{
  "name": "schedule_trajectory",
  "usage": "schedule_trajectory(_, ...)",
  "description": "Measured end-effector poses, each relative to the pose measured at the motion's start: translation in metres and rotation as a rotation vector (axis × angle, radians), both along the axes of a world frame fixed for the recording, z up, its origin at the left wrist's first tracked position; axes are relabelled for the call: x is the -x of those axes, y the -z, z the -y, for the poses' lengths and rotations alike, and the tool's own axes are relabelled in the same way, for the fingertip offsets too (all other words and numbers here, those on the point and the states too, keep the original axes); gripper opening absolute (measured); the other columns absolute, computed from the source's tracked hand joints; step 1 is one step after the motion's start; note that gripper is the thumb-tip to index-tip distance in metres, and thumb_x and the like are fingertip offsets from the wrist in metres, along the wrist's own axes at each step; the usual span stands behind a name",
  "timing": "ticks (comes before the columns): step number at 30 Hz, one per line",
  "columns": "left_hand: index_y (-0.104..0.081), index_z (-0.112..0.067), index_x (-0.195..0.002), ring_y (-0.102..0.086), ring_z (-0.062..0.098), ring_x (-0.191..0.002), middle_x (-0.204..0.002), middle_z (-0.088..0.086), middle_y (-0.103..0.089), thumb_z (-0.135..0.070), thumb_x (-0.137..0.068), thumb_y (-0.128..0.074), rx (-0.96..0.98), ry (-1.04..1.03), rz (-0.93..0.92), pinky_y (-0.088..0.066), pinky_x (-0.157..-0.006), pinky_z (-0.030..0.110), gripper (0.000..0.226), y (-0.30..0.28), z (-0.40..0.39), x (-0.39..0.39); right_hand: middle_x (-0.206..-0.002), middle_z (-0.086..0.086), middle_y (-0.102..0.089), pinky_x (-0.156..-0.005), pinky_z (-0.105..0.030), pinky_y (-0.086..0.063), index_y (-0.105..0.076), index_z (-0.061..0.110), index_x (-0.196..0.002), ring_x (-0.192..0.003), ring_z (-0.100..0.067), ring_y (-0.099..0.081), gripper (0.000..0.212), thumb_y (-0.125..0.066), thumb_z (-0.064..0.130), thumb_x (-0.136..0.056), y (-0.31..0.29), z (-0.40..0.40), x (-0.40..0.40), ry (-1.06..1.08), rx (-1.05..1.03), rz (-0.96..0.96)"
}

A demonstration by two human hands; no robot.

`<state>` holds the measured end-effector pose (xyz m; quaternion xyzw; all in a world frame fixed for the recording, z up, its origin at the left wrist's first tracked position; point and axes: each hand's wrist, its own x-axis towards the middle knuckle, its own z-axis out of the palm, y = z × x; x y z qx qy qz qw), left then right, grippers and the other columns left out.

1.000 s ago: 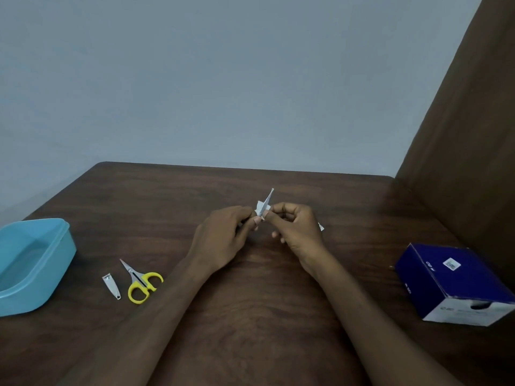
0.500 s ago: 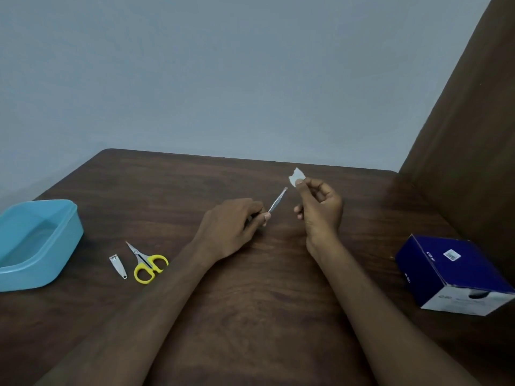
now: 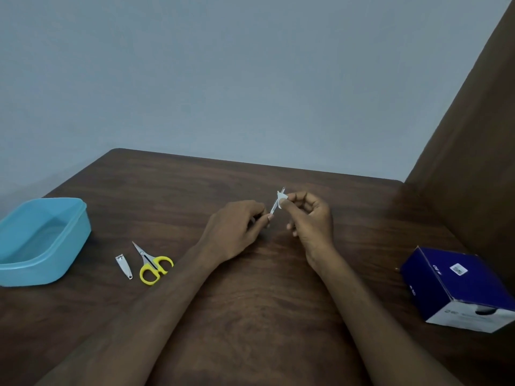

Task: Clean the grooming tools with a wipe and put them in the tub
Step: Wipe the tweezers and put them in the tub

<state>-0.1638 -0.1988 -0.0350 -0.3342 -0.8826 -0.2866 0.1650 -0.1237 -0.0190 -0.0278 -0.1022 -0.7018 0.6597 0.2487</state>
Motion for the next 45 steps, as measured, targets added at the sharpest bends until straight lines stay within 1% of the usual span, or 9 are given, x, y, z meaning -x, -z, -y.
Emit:
schedule_trajectory(9, -0.06, -0.032, -0.085, -0.059, 0.006, -0.078, -0.084, -0.013, -0.063, -0.051, -0.103, -0.048, -0.004, -0.008, -0.017, -0.053, -0.063, 0.037, 0.028, -0.001, 0.001, -0.002, -0.086, -0.004, -0.077, -0.042, -0.017, -0.041, -0.074, 0.017, -0.083, -0.045, -0.009, -0.057, 0.012, -0.085, 0.014, -0.087, -0.001, 0.004, -0.01, -0.045, -0.174, 0.031)
schedule_trajectory(14, -0.06, -0.03, -0.085, -0.057, 0.007, -0.079, -0.083, -0.011, -0.06, -0.051, -0.105, -0.05, 0.07, -0.05, -0.011, -0.046, -0.06, 0.034, 0.031, 0.001, -0.002, -0.008, -0.092, -0.002, -0.079, -0.042, -0.023, -0.039, -0.074, 0.019, -0.089, -0.044, -0.014, -0.058, 0.012, -0.085, 0.023, -0.089, 0.001, -0.002, -0.002, 0.068, -0.063, 0.032)
schedule_trajectory(18, -0.06, -0.029, -0.086, -0.06, 0.009, -0.081, -0.085, -0.011, -0.063, -0.049, -0.105, -0.052, 0.044, -0.054, 0.0, -0.05, -0.061, 0.035, 0.028, 0.0, -0.003, -0.004, -0.086, -0.003, -0.078, -0.043, -0.02, -0.041, -0.074, 0.018, -0.091, -0.045, -0.013, -0.055, 0.013, -0.086, 0.019, -0.087, 0.002, 0.0, -0.001, -0.009, -0.129, 0.048)
schedule_trajectory(23, -0.051, -0.03, -0.081, -0.054, 0.008, -0.077, -0.08, -0.01, -0.055, -0.05, -0.106, -0.05, 0.063, -0.058, -0.029, -0.036, -0.054, 0.032, 0.032, 0.003, -0.004, -0.005, -0.08, 0.0, -0.076, -0.043, -0.019, -0.039, -0.072, 0.016, -0.086, -0.043, -0.012, -0.057, 0.012, -0.084, 0.018, -0.087, 0.002, 0.0, 0.0, -0.012, -0.157, 0.07)
schedule_trajectory(30, -0.056, -0.029, -0.086, -0.056, 0.008, -0.081, -0.084, -0.011, -0.055, -0.053, -0.107, -0.047, 0.104, -0.048, -0.031, -0.042, -0.056, 0.032, 0.033, 0.0, -0.005, -0.007, -0.089, -0.004, -0.078, -0.043, -0.023, -0.038, -0.072, 0.018, -0.085, -0.044, -0.014, -0.056, 0.015, -0.084, 0.023, -0.09, 0.001, -0.009, 0.004, 0.045, -0.104, 0.027)
schedule_trajectory(33, -0.049, -0.032, -0.085, -0.059, 0.01, -0.084, -0.083, -0.015, -0.052, -0.05, -0.106, -0.05, 0.09, -0.046, -0.031, -0.038, -0.056, 0.031, 0.027, 0.0, -0.004, -0.007, -0.08, -0.002, -0.077, -0.046, -0.023, -0.045, -0.075, 0.019, -0.081, -0.048, -0.013, -0.06, 0.014, -0.087, 0.021, -0.086, 0.003, -0.01, 0.0, -0.051, -0.199, 0.04)
schedule_trajectory(36, -0.05, -0.037, -0.087, -0.061, 0.013, -0.085, -0.083, -0.017, -0.051, -0.048, -0.104, -0.053, 0.059, -0.034, -0.04, -0.04, -0.057, 0.032, 0.021, 0.001, -0.004, -0.007, -0.08, 0.0, -0.078, -0.053, -0.033, -0.053, -0.075, 0.024, -0.08, -0.053, -0.019, -0.067, 0.014, -0.087, 0.032, -0.081, 0.007, -0.007, -0.001, -0.079, -0.299, 0.038)
schedule_trajectory(41, -0.057, -0.031, -0.086, -0.056, 0.008, -0.081, -0.085, -0.011, -0.057, -0.053, -0.106, -0.047, 0.104, -0.02, -0.038, -0.043, -0.057, 0.032, 0.031, 0.002, -0.004, -0.005, -0.088, 0.002, -0.078, -0.048, -0.026, -0.047, -0.074, 0.023, -0.081, -0.046, -0.014, -0.062, 0.016, -0.087, 0.03, -0.088, 0.0, -0.011, 0.001, 0.122, -0.23, -0.028)
schedule_trajectory(45, -0.059, -0.031, -0.088, -0.057, 0.007, -0.08, -0.085, -0.012, -0.059, -0.053, -0.106, -0.046, 0.107, -0.023, -0.04, -0.05, -0.059, 0.034, 0.031, 0.002, -0.004, -0.006, -0.087, 0.001, -0.078, -0.046, -0.023, -0.044, -0.075, 0.022, -0.08, -0.047, -0.015, -0.061, 0.017, -0.088, 0.029, -0.087, 0.001, -0.013, 0.001, 0.066, -0.228, -0.016)
